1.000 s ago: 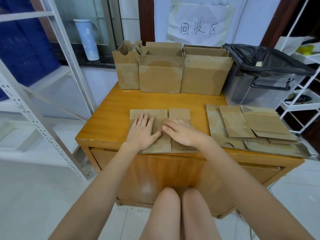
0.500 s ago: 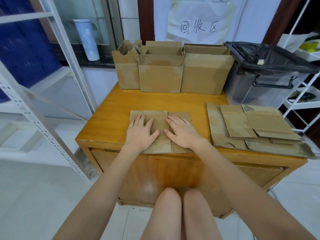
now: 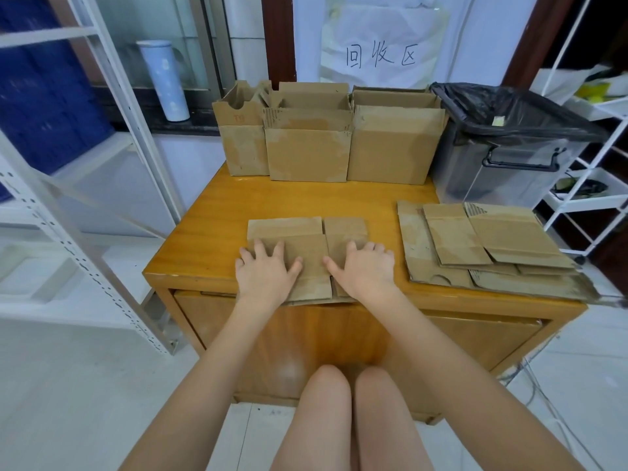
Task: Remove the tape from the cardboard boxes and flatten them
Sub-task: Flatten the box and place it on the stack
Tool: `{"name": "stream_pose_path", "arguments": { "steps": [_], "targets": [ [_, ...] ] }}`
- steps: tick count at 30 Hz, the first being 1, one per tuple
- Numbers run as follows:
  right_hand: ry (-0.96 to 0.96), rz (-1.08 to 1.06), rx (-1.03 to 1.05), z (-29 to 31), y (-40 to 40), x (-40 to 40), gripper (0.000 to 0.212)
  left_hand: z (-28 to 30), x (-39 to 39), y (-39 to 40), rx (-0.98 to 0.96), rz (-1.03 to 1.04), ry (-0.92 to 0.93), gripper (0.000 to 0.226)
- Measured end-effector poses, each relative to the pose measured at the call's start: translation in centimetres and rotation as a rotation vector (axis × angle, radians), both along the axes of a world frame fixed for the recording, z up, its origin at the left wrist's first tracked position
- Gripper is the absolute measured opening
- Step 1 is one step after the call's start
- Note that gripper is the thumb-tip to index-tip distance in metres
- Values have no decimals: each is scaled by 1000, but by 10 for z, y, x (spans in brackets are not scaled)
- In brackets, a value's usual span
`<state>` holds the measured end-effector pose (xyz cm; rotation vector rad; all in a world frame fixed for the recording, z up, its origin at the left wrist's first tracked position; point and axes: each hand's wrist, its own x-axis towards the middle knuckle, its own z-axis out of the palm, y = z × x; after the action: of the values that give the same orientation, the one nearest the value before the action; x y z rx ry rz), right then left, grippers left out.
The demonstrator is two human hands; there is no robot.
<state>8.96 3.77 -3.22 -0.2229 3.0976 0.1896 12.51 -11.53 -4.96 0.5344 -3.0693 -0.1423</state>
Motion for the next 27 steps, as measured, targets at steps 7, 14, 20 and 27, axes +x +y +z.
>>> {"name": "stream_pose_path", "arguments": {
  "steps": [7, 14, 20, 27],
  "targets": [
    [-11, 4, -206, 12, 4, 4, 74, 12, 2, 9, 65, 51, 110, 75],
    [142, -21, -268, 34, 17, 2, 70, 34, -6, 21, 220, 123, 251, 78],
    [246, -121, -278, 52, 52, -4, 66, 56, -23, 57, 225, 80, 282, 81],
    [326, -300, -313, 60, 127, -8, 63, 66, -49, 145, 300, -166, 211, 96]
  ]
}}
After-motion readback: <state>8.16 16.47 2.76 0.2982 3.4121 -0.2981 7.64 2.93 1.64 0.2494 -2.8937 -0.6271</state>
